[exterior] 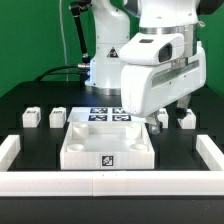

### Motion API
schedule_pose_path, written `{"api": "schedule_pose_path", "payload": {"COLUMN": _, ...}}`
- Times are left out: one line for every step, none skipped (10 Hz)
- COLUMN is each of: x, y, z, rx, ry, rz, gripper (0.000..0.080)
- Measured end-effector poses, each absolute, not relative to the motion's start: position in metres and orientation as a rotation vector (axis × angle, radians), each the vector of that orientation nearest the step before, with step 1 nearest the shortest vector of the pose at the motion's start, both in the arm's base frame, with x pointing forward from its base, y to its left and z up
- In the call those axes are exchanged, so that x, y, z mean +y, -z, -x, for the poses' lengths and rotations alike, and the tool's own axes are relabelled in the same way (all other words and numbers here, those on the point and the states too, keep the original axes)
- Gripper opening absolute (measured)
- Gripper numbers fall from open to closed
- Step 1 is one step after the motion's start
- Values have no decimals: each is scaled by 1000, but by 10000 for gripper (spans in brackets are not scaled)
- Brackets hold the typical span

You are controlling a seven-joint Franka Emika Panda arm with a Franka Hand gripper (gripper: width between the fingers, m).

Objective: Assemble square table

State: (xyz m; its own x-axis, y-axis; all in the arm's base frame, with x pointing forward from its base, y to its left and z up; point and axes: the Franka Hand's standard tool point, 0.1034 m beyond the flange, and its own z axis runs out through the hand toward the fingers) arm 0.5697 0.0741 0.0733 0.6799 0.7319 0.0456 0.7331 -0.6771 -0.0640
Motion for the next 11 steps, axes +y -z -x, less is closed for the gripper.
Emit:
{"api": "schedule_pose_path", "payload": {"x": 74, "y": -73, "z": -570, "rx": -1226, "ry": 25, "rz": 2809, "gripper": 649}}
{"api": "schedule_pose_path", "payload": {"x": 74, "y": -73, "z": -570, "rx": -1226, "ry": 25, "rz": 2809, "gripper": 649}}
{"api": "schedule_pose_path", "payload": {"x": 74, "y": -73, "z": -570, "rx": -1227, "ry": 25, "rz": 2809, "gripper": 649}}
{"api": "schedule_pose_path", "payload": {"x": 73, "y": -73, "z": -570, "rx": -1227, "ry": 24, "rz": 2809, "gripper": 649}}
{"api": "schedule_pose_path", "payload": {"x": 73, "y": -73, "z": -570, "rx": -1227, "ry": 24, "rz": 2809, "gripper": 649}}
{"api": "schedule_pose_path", "payload": {"x": 73, "y": -73, "z": -570, "rx": -1227, "ry": 24, "rz": 2809, "gripper": 649}}
{"api": "schedule_pose_path", "payload": {"x": 68, "y": -72, "z": -565, "rx": -1304, "ry": 31, "rz": 2781, "gripper": 649}}
{"api": "schedule_pose_path", "payload": {"x": 54, "y": -68, "z": -543, "rx": -1386, "ry": 26, "rz": 2748, "gripper": 649}}
{"api": "schedule_pose_path", "payload": {"x": 40, "y": -63, "z": -513, "rx": -1484, "ry": 4, "rz": 2696, "gripper": 649}}
{"api": "schedule_pose_path", "payload": {"x": 25, "y": -65, "z": -489, "rx": -1664, "ry": -26, "rz": 2595, "gripper": 649}}
{"api": "schedule_pose_path", "payload": {"x": 7, "y": -70, "z": -468, "rx": -1788, "ry": -40, "rz": 2528, "gripper": 649}}
